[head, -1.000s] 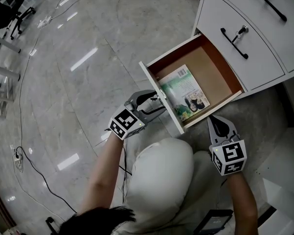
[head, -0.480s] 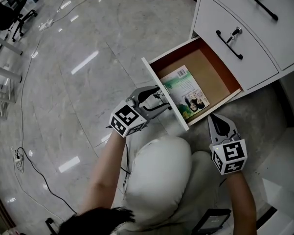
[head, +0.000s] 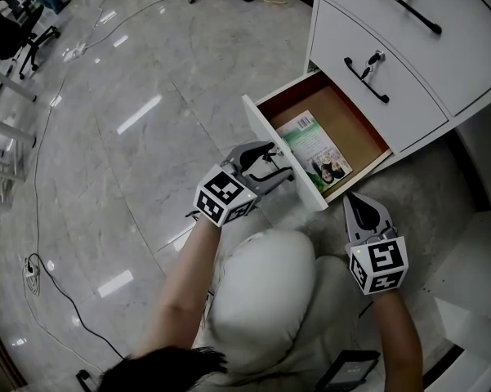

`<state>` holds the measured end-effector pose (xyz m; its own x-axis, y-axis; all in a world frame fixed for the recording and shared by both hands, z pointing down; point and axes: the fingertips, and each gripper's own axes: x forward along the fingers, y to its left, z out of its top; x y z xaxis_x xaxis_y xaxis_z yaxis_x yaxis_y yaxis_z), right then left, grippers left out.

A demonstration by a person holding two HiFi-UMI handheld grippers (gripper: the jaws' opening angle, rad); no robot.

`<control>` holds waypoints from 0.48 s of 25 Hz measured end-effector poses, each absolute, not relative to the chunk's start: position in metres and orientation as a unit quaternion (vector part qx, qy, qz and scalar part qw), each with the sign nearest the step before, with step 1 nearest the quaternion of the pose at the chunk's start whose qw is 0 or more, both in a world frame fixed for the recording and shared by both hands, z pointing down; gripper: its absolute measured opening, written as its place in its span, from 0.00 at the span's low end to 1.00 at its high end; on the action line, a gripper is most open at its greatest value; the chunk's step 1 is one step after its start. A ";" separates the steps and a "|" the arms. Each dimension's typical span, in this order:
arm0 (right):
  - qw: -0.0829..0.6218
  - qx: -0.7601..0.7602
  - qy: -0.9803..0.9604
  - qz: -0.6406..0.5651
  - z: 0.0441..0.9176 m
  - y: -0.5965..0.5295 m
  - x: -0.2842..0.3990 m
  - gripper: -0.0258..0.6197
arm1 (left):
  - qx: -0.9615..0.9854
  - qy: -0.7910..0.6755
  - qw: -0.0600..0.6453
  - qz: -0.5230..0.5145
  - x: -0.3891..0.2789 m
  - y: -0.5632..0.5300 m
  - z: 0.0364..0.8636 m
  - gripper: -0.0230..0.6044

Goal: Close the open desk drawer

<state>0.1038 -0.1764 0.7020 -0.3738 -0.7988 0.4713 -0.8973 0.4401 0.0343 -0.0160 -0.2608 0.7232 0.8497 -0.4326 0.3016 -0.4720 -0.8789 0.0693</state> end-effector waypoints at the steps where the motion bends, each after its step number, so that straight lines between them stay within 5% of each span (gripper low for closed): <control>1: 0.215 0.517 -0.820 0.115 0.702 -0.177 0.107 0.06 | 0.959 -0.236 0.071 0.141 -0.011 -0.263 0.723 0.45; 12: 0.212 0.529 -0.813 0.118 0.704 -0.166 0.112 0.06 | 0.955 -0.251 0.083 0.138 0.010 -0.276 0.725 0.45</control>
<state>0.1124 -0.1665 0.7041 -0.3504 -0.8109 0.4687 -0.9104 0.4123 0.0328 0.0102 -0.2757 0.7253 0.8360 -0.4563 0.3048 -0.5019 -0.8603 0.0890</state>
